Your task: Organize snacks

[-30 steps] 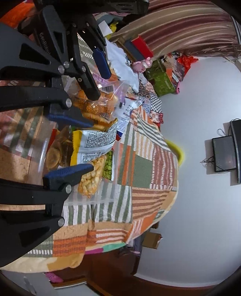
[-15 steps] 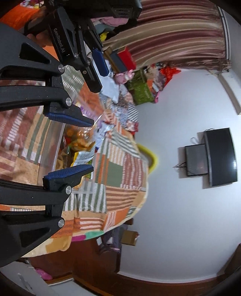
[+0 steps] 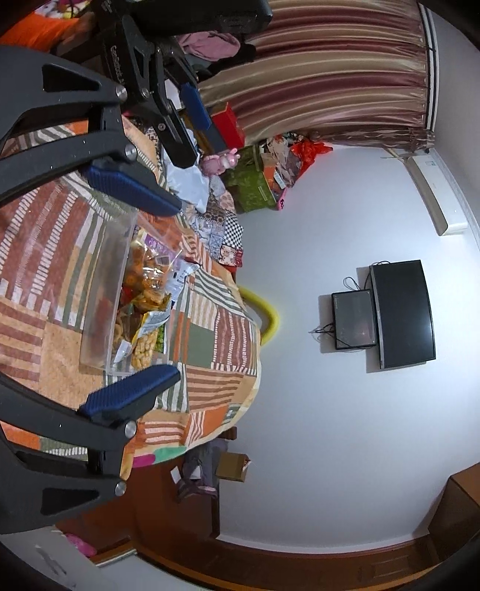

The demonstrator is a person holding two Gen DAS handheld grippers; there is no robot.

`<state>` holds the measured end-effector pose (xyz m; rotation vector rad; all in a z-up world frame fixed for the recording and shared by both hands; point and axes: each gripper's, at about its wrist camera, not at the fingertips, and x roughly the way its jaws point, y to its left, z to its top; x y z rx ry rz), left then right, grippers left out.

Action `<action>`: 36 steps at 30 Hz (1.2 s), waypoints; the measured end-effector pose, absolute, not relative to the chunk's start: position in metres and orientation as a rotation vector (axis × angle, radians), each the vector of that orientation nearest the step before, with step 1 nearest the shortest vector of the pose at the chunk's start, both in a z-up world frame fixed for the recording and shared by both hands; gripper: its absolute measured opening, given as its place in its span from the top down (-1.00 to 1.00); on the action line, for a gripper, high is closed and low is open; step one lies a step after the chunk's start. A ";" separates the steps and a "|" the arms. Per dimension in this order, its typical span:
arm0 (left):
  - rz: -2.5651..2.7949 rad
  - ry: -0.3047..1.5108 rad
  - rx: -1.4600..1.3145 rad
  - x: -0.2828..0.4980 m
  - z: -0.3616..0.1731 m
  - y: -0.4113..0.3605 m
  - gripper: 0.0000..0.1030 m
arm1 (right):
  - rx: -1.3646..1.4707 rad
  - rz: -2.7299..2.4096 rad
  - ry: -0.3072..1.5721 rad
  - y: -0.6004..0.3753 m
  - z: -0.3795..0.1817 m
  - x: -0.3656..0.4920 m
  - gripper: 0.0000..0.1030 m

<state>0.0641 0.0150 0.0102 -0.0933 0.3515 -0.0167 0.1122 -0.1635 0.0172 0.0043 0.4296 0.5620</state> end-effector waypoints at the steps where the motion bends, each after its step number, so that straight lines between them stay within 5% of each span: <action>1: -0.018 0.349 -0.089 0.061 0.010 0.014 -0.92 | 0.005 0.561 0.428 -0.164 0.017 0.110 -0.67; 11: -0.017 0.350 -0.077 0.057 0.004 0.009 -0.94 | 0.009 0.554 0.404 -0.170 0.015 0.100 -0.89; 36: -0.013 0.352 -0.083 0.057 0.001 0.011 -0.94 | 0.025 0.557 0.406 -0.172 0.013 0.097 -0.89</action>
